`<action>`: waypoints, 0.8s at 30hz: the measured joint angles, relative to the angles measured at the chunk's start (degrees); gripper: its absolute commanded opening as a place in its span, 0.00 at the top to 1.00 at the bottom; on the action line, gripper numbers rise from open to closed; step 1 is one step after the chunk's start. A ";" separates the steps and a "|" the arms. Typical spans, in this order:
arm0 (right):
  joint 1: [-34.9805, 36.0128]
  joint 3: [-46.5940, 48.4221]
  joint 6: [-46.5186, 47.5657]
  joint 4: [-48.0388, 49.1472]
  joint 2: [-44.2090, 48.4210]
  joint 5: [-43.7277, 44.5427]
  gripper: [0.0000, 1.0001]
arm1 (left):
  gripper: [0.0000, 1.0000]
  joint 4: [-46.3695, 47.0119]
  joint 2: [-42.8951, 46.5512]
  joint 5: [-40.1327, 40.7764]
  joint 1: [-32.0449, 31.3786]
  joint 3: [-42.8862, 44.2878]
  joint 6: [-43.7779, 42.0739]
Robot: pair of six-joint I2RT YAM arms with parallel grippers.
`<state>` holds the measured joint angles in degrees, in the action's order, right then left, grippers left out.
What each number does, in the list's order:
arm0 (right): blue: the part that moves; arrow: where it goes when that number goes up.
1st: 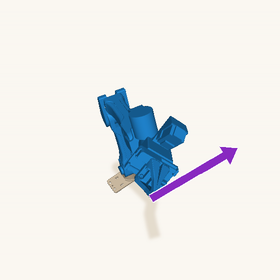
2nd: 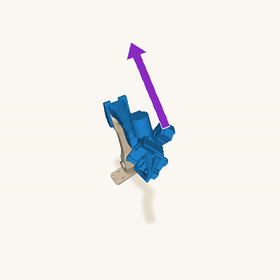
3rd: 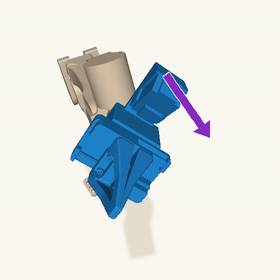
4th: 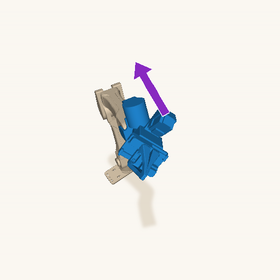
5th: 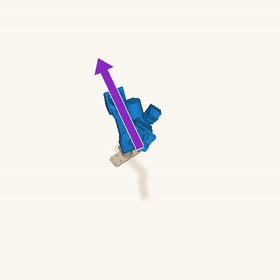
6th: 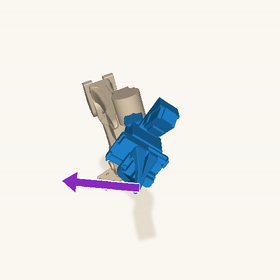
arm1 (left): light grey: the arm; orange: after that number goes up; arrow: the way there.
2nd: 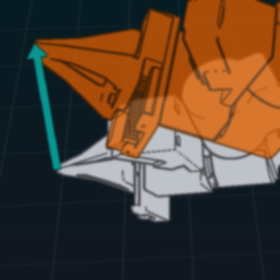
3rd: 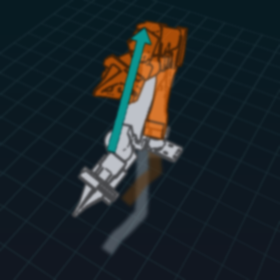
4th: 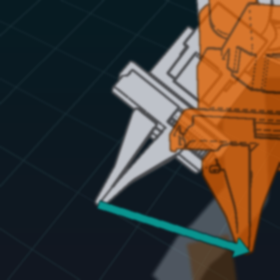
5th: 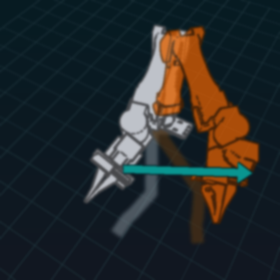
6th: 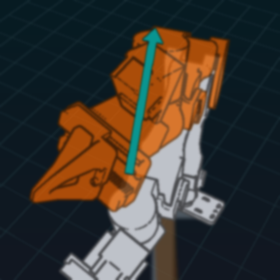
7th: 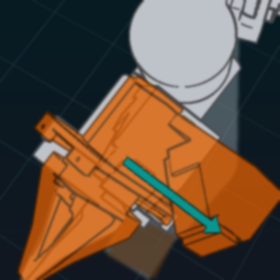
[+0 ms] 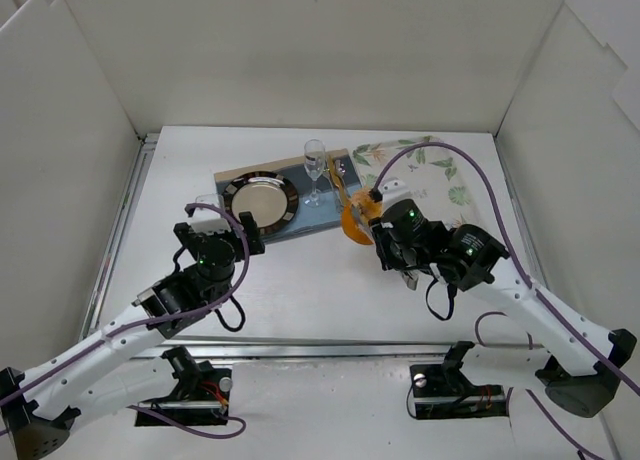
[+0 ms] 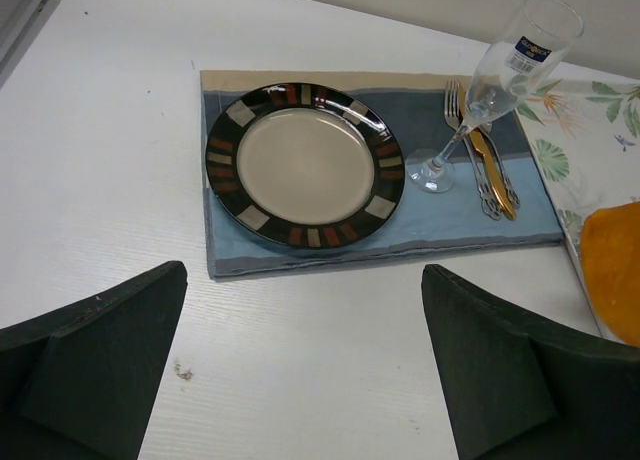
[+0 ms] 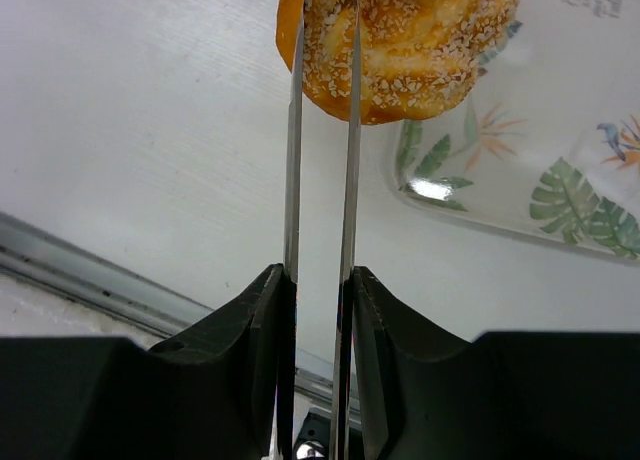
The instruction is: Place the bread
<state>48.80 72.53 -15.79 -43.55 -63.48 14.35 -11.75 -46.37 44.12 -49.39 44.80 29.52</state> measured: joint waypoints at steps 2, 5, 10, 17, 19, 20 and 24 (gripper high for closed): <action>2.27 0.00 0.44 0.26 -0.72 -1.49 1.00 | 0.01 -0.09 0.66 0.70 0.00 -0.44 0.70; 6.25 1.14 0.87 0.85 -4.17 -2.69 1.00 | 0.01 -0.59 1.68 1.84 0.00 -0.96 1.46; 11.13 11.41 1.88 2.03 -16.87 -2.71 1.00 | 0.00 -2.58 3.61 4.46 0.00 -1.36 3.82; 11.61 27.47 4.55 3.19 -31.41 -1.07 1.00 | 0.00 -10.43 6.67 11.15 0.00 -1.33 11.98; 11.56 32.96 5.46 3.21 -35.67 -0.72 1.00 | 0.00 -13.38 7.56 13.14 0.00 -1.31 15.23; 11.47 35.39 5.79 3.32 -37.66 -0.61 1.00 | 0.00 -14.82 8.02 14.10 0.00 -1.31 16.94; 10.64 43.71 7.08 3.32 -45.59 -0.68 1.00 | 0.00 -19.98 10.03 17.09 -0.07 -1.29 22.88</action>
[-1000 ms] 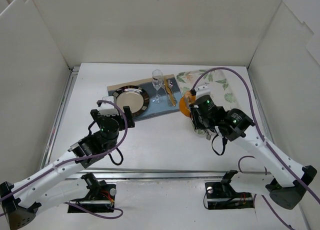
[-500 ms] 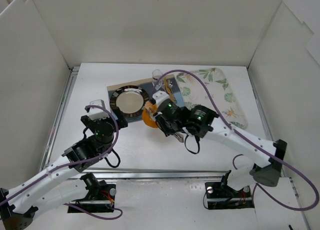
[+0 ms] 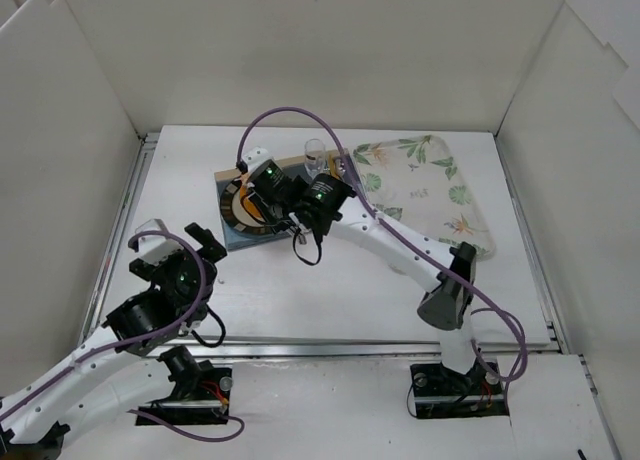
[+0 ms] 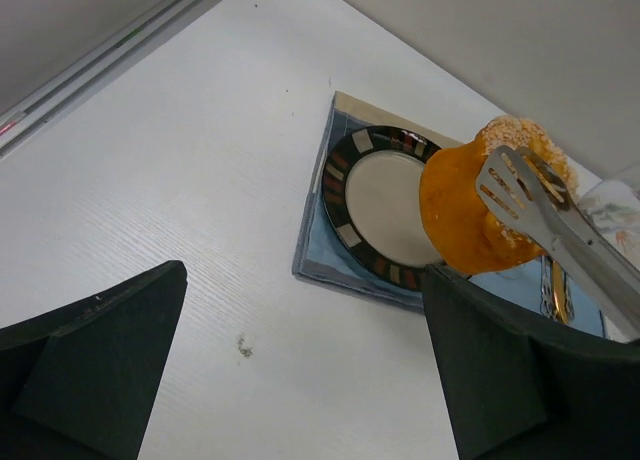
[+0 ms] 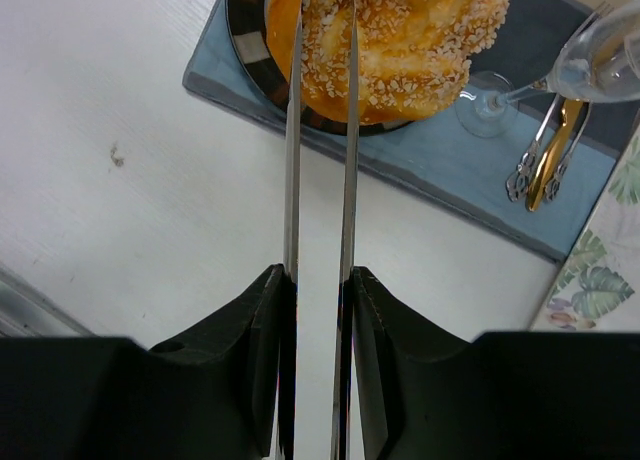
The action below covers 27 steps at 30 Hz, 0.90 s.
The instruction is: Place the bread
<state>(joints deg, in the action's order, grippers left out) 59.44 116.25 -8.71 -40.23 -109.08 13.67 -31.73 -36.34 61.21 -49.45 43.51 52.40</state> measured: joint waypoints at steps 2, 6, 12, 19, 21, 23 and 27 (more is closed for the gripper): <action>-0.79 3.39 0.48 0.11 -3.89 0.07 1.00 | 0.00 -1.70 0.94 1.11 -0.11 0.00 2.05; -2.47 8.37 1.97 0.11 -10.54 0.09 1.00 | 0.00 -3.19 2.51 2.51 -0.24 0.00 4.22; -4.00 12.90 3.96 -0.24 -17.05 -0.04 1.00 | 0.00 -4.46 2.27 3.39 -0.37 0.00 5.79; -4.72 15.45 4.68 0.26 -20.24 -0.59 1.00 | 0.00 -5.07 2.75 3.43 -0.76 0.00 6.82; -4.76 15.63 4.74 0.50 -20.81 -0.68 1.00 | 0.00 -5.07 2.99 3.45 -0.81 0.00 6.86; -4.76 15.72 4.72 0.74 -21.35 -0.79 1.00 | 0.00 -5.07 3.17 3.48 -0.81 0.00 6.84; -4.76 15.72 4.70 1.42 -22.23 -1.14 1.00 | 0.00 -5.07 3.17 3.61 -0.81 0.00 6.84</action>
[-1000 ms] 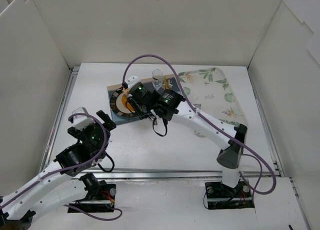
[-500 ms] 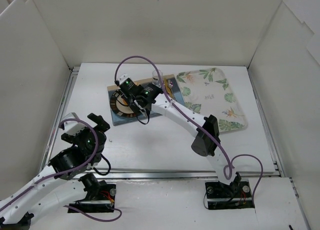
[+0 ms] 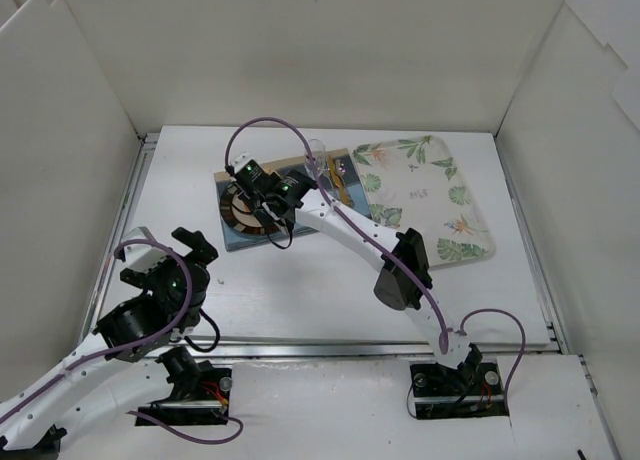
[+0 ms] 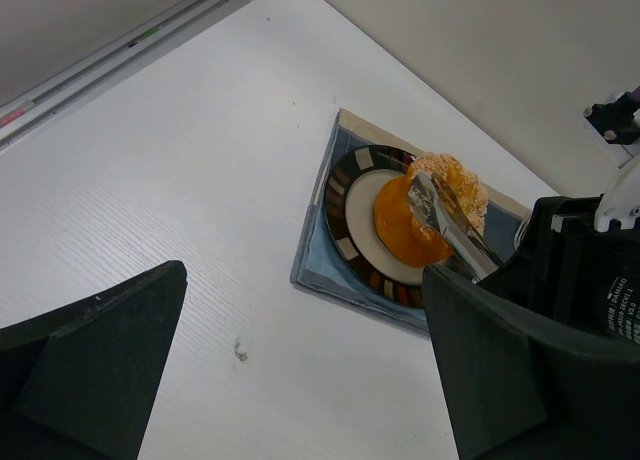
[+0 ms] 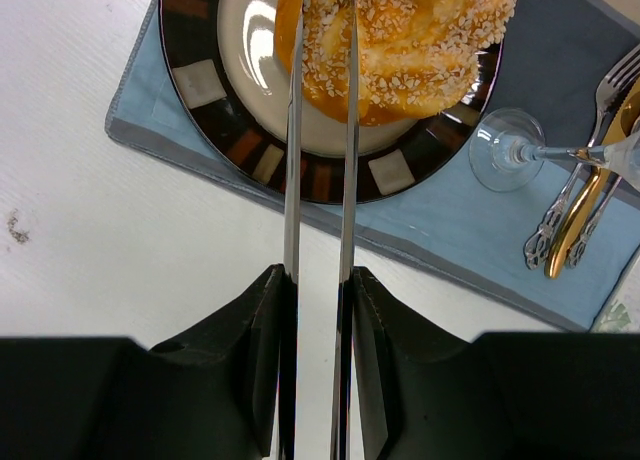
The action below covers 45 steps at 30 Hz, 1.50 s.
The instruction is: Place the bread
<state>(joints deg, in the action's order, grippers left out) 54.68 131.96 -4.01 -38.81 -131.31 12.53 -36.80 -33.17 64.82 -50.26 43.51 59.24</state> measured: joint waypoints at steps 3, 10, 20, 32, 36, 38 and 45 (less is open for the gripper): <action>0.02 0.00 -0.02 0.09 -0.13 0.02 1.00 | 0.00 -0.04 -0.11 0.04 0.00 0.00 0.07; 0.04 0.00 -0.42 0.68 -0.52 0.07 0.90 | 0.00 -0.04 -0.07 0.22 0.00 0.00 0.26; 0.48 0.00 -0.57 1.14 -0.52 0.74 0.59 | 0.00 0.04 -0.20 0.22 0.00 0.00 0.20; 0.98 0.00 -0.42 1.77 -0.52 2.32 0.53 | 0.00 0.17 -0.22 0.20 0.00 0.00 0.17; 1.60 -0.02 -0.35 1.77 -0.35 3.30 0.54 | 0.00 0.17 -0.22 0.22 0.00 0.00 0.17; 1.95 -0.37 -0.35 1.77 0.20 3.72 0.55 | 0.00 0.17 -0.20 0.24 0.00 0.00 0.17; 2.80 -5.29 -0.37 2.12 7.21 5.20 0.56 | 0.00 0.17 0.15 0.24 0.00 0.00 0.17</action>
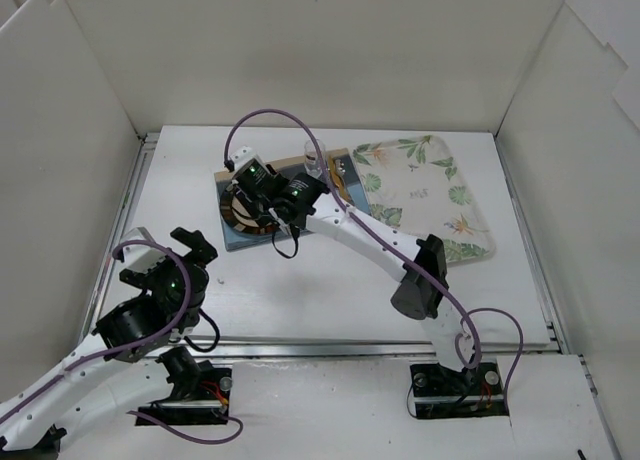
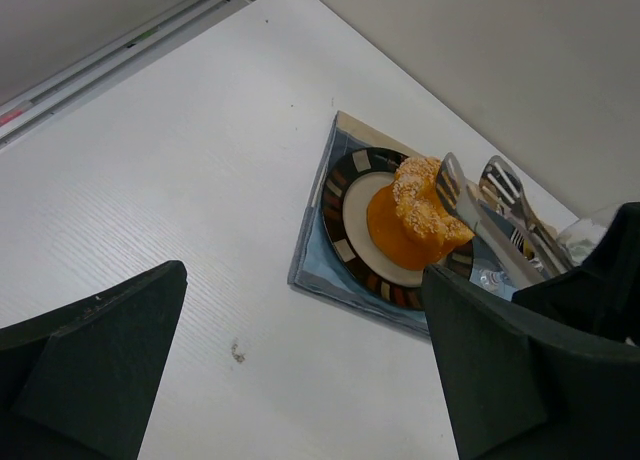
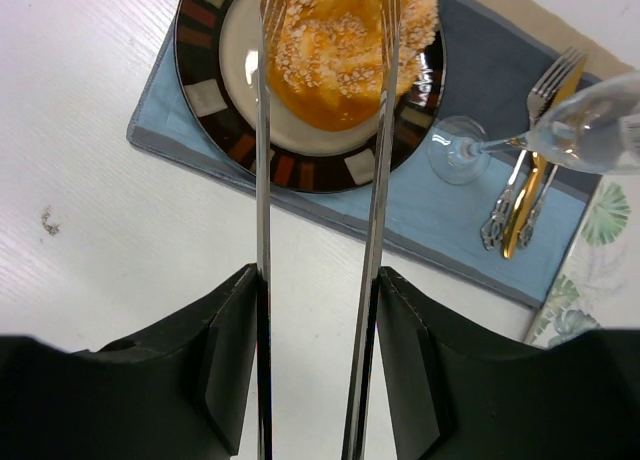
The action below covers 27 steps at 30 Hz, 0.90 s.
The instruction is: Place the bread
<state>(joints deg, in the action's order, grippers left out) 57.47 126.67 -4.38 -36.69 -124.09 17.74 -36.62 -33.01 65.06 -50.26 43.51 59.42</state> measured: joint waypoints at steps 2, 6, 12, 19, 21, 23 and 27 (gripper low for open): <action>0.07 -0.96 0.04 0.24 2.08 0.55 0.56 | 0.00 -0.02 0.17 0.02 -0.24 0.00 0.00; 0.04 -3.32 -0.09 1.20 5.33 1.88 0.57 | 0.00 0.00 0.37 0.00 -0.44 0.00 0.00; 0.28 -20.98 -2.64 3.04 16.15 1.42 0.60 | 0.00 0.00 0.44 0.02 -0.44 0.00 0.02; 0.17 -45.99 -8.61 3.02 33.14 3.48 0.61 | 0.00 0.00 0.52 0.15 -0.44 -0.02 0.02; -0.59 -51.56 -10.45 2.38 39.91 4.04 0.61 | 0.00 0.00 0.57 0.28 -0.50 -0.02 0.02; -2.86 -55.89 -12.00 2.21 47.78 4.09 0.62 | 0.00 0.00 0.66 0.42 -0.83 -0.02 0.02; -11.65 -57.79 -13.42 2.03 59.63 3.61 0.62 | 0.00 0.04 0.96 0.42 -1.07 -0.02 0.02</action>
<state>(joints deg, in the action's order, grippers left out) 45.82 68.88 -17.80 -34.65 -64.47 21.34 -36.58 -32.05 65.47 -51.33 43.48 59.44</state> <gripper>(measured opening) 0.391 0.996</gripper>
